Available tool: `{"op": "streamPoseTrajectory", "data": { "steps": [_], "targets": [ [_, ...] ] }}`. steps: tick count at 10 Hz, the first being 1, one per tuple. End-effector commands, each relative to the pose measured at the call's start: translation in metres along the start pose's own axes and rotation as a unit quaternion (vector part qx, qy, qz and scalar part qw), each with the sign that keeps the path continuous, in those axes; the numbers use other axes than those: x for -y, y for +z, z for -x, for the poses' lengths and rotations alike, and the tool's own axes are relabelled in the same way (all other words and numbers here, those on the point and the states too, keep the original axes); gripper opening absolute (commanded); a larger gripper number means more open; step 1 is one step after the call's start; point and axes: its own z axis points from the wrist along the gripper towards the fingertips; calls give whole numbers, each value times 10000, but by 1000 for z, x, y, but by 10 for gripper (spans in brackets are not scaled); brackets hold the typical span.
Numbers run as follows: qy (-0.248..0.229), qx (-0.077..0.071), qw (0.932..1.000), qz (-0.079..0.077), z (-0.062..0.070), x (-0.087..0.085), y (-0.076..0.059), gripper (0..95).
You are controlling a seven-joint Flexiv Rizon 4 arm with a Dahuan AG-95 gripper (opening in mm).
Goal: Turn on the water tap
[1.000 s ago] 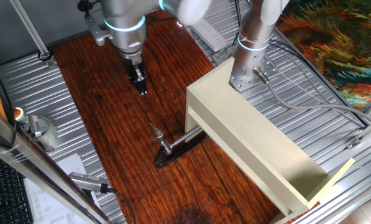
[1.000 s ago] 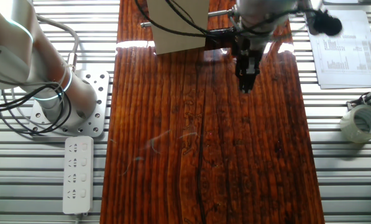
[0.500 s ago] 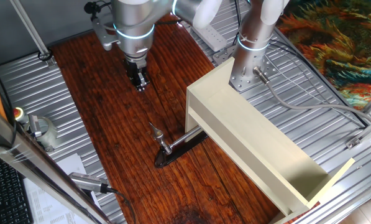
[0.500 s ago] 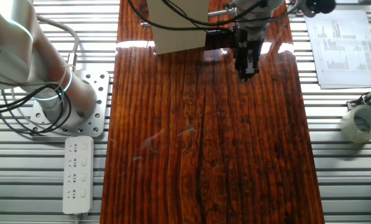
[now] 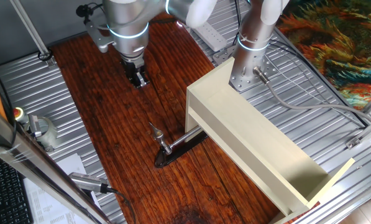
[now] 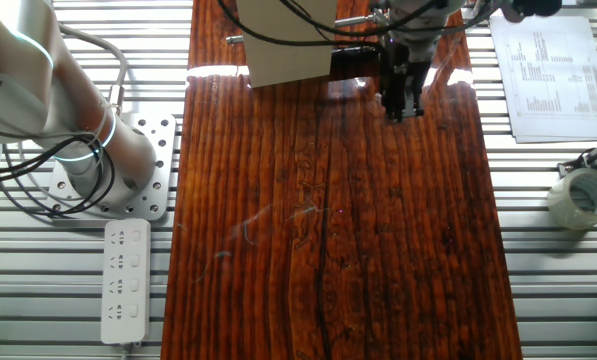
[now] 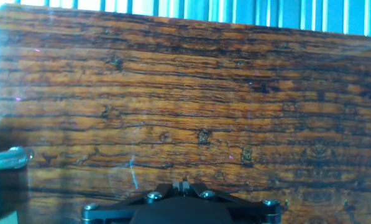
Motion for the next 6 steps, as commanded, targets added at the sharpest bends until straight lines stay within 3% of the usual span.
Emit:
{"op": "streamPoseTrajectory", "data": {
  "steps": [1, 6],
  "targets": [
    [-227, -125, 9997, 20, -2, -3, -8, 0],
    [-599, -383, 9974, 92, -5, -6, -15, 0]
  ]
}}
